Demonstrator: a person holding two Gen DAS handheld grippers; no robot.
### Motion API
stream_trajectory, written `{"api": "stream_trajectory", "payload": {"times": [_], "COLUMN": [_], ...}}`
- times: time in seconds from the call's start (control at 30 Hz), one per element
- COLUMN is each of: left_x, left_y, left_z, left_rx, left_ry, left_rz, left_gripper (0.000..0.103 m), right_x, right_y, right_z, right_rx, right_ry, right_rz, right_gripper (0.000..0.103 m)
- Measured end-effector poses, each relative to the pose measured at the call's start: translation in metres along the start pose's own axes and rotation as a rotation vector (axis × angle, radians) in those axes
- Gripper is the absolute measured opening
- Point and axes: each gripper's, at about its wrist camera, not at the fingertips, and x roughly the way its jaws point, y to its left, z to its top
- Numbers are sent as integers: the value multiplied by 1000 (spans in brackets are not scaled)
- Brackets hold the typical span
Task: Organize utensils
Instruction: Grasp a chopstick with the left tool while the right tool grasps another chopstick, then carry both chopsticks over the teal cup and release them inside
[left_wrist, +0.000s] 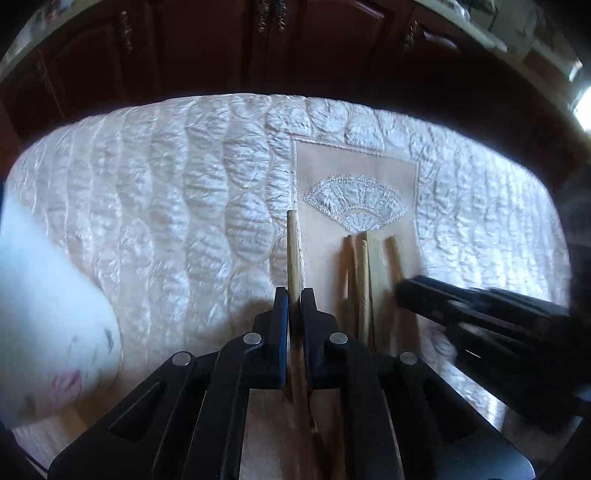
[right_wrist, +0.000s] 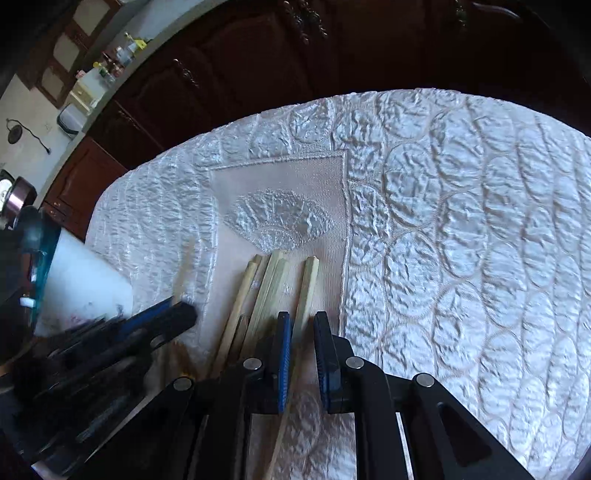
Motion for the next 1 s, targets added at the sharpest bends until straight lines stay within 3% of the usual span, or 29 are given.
{"api": "stream_trajectory", "payload": {"times": [0.13, 0.33, 0.7, 1.0], "left_x": [-29, -83, -171, -261], "left_y": [5, 24, 47, 87], "left_z": [-12, -32, -53, -40], "left_rx": [-37, -41, -22, -65], "left_ry": [-31, -110, -223, -357], "left_rz": [-94, -207, -248, -269], "left_gripper": [5, 5, 4, 4], "right_x": [-12, -80, -169, -225], "right_y": [2, 9, 46, 101], "right_z": [1, -15, -50, -36], "right_rx": [10, -31, -104, -212], "right_ry": [-16, -126, -281, -386], "right_rz": [32, 75, 126, 204], "right_gripper": [7, 5, 5, 5]}}
